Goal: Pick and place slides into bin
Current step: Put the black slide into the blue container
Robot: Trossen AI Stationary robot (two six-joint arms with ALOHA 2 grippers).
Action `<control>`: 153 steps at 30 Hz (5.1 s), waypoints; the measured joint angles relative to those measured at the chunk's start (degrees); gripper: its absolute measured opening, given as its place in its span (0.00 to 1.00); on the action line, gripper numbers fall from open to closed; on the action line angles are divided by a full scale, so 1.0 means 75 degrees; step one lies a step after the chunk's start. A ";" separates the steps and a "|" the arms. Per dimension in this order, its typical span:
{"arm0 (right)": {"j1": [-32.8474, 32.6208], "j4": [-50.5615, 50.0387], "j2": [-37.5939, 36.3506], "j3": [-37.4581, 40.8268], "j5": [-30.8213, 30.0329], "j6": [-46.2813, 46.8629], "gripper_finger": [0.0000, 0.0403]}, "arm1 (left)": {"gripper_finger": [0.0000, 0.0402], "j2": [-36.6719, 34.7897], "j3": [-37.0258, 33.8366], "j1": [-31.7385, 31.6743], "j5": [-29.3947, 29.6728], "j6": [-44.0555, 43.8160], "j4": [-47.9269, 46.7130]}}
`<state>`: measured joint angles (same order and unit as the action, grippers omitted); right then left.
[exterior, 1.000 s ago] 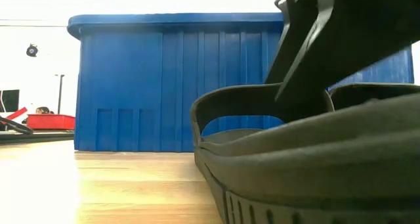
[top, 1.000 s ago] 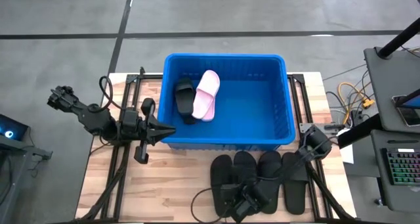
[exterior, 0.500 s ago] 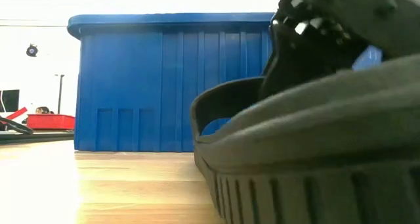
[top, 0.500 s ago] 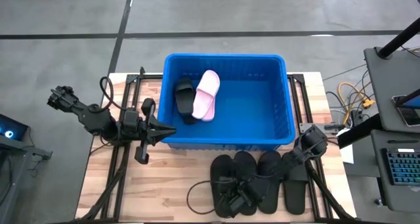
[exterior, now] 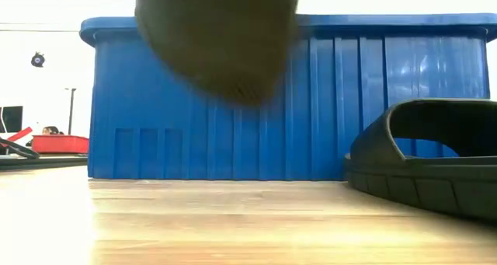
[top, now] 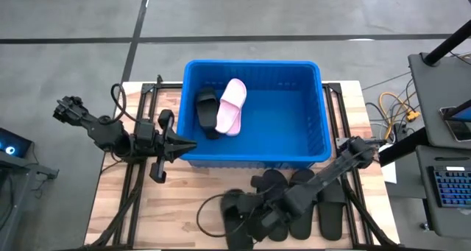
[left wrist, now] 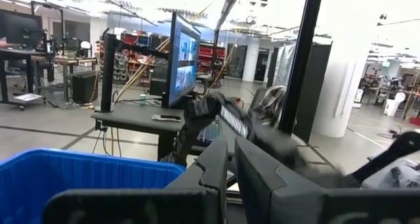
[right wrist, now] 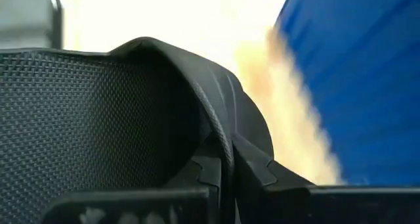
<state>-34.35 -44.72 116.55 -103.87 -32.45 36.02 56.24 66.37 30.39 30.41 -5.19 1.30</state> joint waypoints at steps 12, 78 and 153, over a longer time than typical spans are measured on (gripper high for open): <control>0.0368 -0.0136 -0.1401 -0.2394 -0.2679 -0.4046 0.03 | 0.04 0.0156 -0.0015 0.0010 -0.0019 -0.0055 -0.0047; 0.8238 0.5110 -0.2491 0.6158 0.2003 -0.9965 0.03 | 0.04 0.0249 -0.0009 -0.0166 0.3452 0.0536 0.0483; 0.5052 -0.0957 -0.5434 0.1753 0.4287 -0.4537 0.57 | 0.04 0.0368 0.0000 -0.0169 0.3419 0.1612 0.0754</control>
<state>3.54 -51.90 75.80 -90.72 -0.30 1.99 59.00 66.37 29.12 56.05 6.90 6.95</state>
